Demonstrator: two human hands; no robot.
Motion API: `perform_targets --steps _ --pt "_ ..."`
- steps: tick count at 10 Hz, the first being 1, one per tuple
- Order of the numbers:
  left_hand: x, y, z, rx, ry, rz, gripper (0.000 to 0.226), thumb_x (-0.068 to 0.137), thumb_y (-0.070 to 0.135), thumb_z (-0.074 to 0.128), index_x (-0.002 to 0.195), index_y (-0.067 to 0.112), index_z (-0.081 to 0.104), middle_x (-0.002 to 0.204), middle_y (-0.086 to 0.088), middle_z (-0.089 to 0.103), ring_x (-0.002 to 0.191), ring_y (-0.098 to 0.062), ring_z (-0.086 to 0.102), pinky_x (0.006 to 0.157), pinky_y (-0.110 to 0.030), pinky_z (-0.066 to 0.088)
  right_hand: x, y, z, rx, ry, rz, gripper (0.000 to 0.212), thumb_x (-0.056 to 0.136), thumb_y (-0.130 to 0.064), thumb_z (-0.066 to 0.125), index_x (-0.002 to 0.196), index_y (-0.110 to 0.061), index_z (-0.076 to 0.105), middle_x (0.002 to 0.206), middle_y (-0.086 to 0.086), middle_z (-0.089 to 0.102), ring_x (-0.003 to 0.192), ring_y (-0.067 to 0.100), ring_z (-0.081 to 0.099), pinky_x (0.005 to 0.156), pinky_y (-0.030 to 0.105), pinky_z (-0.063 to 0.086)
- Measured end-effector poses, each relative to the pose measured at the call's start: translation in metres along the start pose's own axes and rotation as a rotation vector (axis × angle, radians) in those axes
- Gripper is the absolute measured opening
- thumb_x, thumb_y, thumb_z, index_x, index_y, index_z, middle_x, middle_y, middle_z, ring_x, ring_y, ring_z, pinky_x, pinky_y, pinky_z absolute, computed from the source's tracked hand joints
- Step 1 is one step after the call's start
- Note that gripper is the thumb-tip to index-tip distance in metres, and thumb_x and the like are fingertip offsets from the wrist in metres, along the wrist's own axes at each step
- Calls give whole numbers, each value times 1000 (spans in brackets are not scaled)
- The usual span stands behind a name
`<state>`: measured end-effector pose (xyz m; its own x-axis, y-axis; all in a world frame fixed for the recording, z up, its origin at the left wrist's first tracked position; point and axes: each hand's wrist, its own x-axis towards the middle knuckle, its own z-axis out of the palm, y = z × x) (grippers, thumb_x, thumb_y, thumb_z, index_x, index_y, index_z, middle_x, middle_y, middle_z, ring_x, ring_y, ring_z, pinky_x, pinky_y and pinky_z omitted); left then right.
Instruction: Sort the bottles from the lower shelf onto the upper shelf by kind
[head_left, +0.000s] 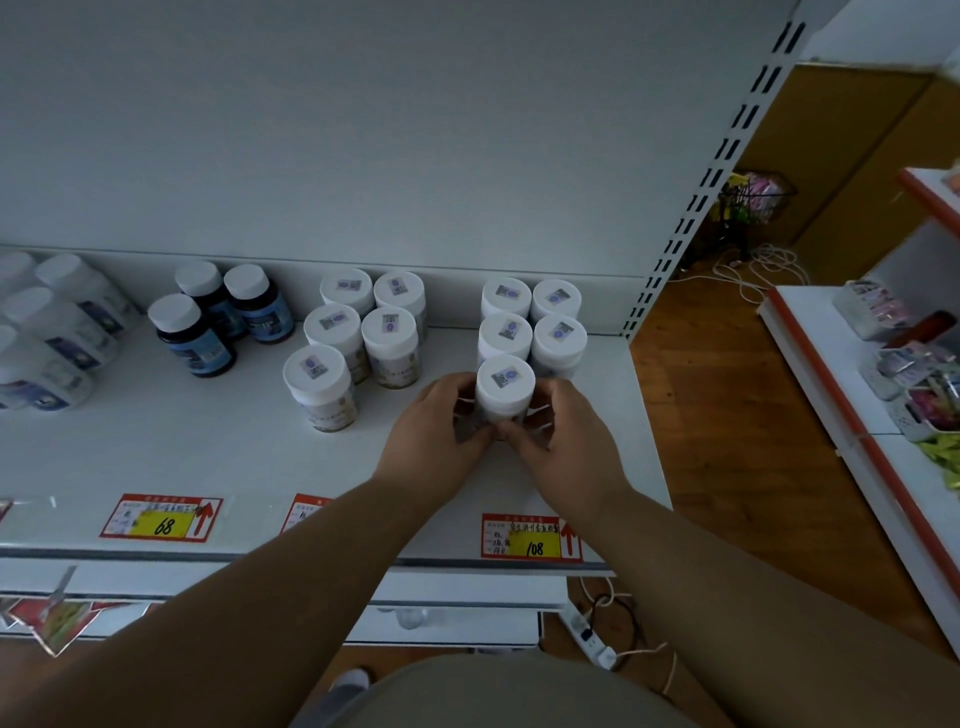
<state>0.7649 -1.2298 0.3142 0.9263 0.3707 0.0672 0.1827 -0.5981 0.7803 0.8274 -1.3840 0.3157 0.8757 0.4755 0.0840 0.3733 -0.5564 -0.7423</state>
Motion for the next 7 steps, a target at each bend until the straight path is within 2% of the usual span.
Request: perform_targets --steps 4,5,6,7 --pt "-3 -1 1 15 17 -28 50 79 34 77 124 27 55 116 11 59 95 0 54 74 -1 33 -6 1 1 42 28 36 55 88 -41 70 132 -20 47 123 -5 55 105 8 55 86 22 44" --pt "-3 2 1 29 14 -49 51 78 36 77 123 27 55 117 11 59 96 -1 54 73 -2 33 -8 1 0 46 61 45 52 88 -40 70 130 -19 48 119 -5 55 101 7 55 82 21 45" --pt "-13 6 -3 22 46 -107 56 78 35 77 128 27 52 121 11 58 101 -3 55 83 -14 39 -14 -7 -5 50 194 -36 32 89 -36 69 110 -19 52 101 -4 55 88 5 53 75 20 48" --pt "-29 3 -10 10 89 -147 58 80 34 77 131 29 49 121 13 57 101 -2 55 87 -17 43 -21 -18 -3 60 238 -161 25 89 -31 69 100 -17 52 93 -2 55 83 8 52 70 19 46"
